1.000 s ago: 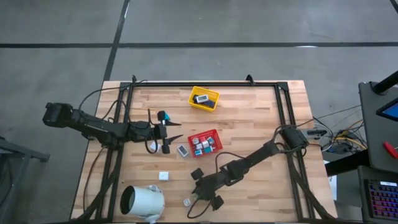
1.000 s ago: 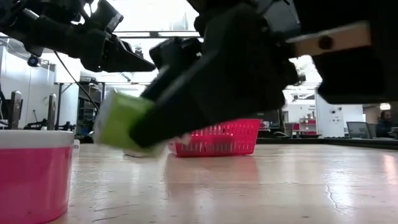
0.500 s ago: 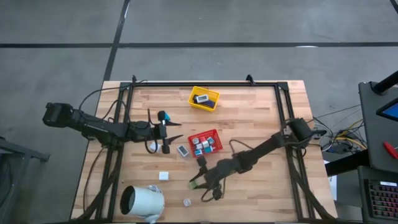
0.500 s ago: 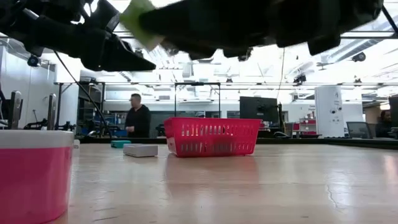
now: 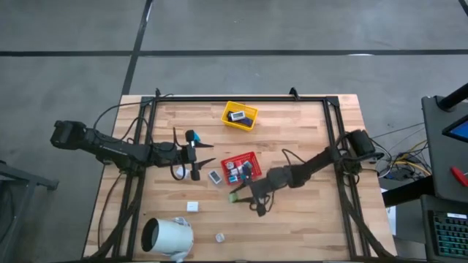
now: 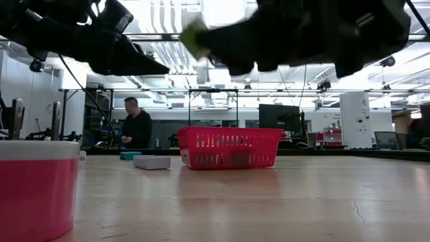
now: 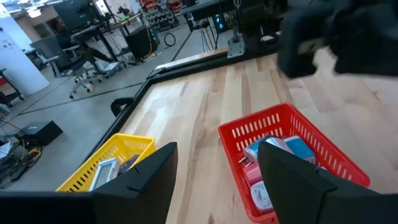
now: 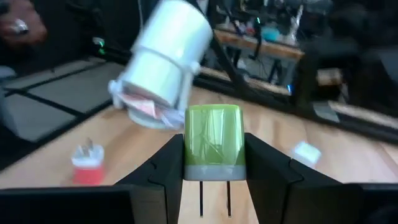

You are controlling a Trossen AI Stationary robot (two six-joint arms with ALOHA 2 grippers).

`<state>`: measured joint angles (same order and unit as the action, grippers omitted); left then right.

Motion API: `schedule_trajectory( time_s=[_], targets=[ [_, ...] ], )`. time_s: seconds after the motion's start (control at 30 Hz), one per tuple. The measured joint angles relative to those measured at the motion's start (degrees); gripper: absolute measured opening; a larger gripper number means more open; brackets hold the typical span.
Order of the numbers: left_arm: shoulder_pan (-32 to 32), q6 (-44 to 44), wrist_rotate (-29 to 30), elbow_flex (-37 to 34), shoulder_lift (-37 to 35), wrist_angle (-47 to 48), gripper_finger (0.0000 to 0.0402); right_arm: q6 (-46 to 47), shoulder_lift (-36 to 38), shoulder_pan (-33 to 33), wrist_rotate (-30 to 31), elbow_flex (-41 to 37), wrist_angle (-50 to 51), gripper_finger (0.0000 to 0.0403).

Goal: Pick & Place Office items
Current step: Put the green and white charger adapter into the red bin

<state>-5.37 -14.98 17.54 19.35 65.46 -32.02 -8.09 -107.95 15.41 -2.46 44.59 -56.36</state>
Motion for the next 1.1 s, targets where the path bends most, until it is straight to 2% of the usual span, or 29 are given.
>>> schedule_trajectory(
  time_s=[0.5, 0.8, 1.1],
  targets=[
    [0.0, 0.0, -0.1, 0.0, 0.1, -0.1, 0.0227, 3.5, 0.1, -6.9, 6.9, -0.2, 12.0, 0.0127],
    [0.0, 0.0, -0.1, 0.0, 0.1, -0.1, 0.0227, 4.9, 0.1, -8.8, 7.2, 2.8, 21.6, 0.0127],
    [0.0, 0.0, -0.1, 0.0, 0.1, -0.1, 0.0227, 4.6, 0.1, -8.9, 10.0, 9.7, 38.5, 0.0127]
  ],
)
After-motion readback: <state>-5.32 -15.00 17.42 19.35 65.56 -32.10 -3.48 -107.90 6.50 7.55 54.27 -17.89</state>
